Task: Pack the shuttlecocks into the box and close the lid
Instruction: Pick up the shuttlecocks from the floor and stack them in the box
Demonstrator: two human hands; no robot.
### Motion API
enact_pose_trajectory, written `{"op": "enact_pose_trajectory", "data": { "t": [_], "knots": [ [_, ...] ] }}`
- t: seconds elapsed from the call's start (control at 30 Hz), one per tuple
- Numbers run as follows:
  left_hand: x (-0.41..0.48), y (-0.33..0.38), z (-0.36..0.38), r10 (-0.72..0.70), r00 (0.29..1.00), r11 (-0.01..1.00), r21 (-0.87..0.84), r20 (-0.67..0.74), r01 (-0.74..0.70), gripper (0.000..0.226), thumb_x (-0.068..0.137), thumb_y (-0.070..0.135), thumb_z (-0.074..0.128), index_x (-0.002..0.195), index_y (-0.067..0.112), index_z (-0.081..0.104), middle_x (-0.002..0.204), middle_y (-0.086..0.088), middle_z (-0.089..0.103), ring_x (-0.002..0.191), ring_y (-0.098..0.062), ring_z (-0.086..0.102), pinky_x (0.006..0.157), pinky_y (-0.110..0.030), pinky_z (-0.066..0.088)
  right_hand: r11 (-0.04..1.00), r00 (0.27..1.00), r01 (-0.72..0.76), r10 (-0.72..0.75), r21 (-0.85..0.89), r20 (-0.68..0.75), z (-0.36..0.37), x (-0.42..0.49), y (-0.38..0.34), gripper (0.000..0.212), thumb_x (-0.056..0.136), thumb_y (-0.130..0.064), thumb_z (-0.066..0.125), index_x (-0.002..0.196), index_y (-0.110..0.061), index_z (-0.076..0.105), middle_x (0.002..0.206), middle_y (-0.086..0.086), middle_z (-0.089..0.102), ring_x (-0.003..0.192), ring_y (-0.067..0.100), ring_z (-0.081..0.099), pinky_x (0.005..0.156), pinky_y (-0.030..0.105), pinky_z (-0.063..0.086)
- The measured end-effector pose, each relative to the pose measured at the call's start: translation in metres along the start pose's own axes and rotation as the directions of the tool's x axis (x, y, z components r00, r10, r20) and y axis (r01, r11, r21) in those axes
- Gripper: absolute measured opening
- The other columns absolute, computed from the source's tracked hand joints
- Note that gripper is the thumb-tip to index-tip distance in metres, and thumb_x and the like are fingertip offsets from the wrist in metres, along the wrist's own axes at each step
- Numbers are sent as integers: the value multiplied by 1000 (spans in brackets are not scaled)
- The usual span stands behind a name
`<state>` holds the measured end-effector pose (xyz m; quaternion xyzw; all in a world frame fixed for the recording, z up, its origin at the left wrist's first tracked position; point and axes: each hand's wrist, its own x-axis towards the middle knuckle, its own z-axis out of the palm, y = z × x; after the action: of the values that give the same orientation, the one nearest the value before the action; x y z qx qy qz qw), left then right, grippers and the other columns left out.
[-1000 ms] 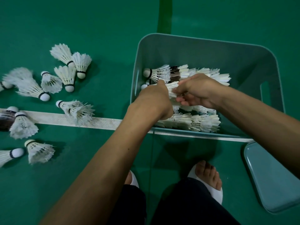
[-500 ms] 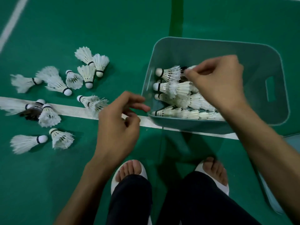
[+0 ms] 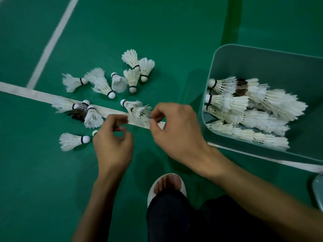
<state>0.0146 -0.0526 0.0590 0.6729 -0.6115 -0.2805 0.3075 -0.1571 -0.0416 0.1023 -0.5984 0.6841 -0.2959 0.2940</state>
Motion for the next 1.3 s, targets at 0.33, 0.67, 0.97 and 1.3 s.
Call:
{"op": "enact_pose_trajectory", "data": {
  "t": [0.33,0.67,0.97,1.3],
  "knots": [
    [88,-67,42,151,888,811,460,433,-362,85,72,-2,60,153,14,43,150,-15,49,132,-42,43,100,-55,45,967,850,-255,220,8,478,86,42,30,64,91,-11,55,152,-19,40,155,8,39,141,34,35,115,47,36],
    [63,-60,70,30,981,906,409,194,-108,37,74,42,78,65,19,50,72,-4,55,83,-31,49,64,-35,30,982,976,-187,186,-2,-110,65,21,43,21,87,-12,69,108,-9,68,107,7,68,103,25,58,90,36,48],
    [108,-27,87,-53,999,937,347,-5,51,51,86,49,72,116,17,45,104,-6,62,86,-30,60,68,-35,40,998,969,-19,4,-59,-245,40,9,29,19,83,7,68,95,-8,65,90,5,65,83,22,61,71,40,55],
    [141,-24,118,10,952,815,549,306,-185,66,97,37,57,156,41,28,144,-14,42,96,-47,64,74,-47,49,998,953,61,-50,25,-298,-19,5,-3,23,87,2,67,107,-9,69,93,2,67,83,18,63,68,37,55]
  ]
}}
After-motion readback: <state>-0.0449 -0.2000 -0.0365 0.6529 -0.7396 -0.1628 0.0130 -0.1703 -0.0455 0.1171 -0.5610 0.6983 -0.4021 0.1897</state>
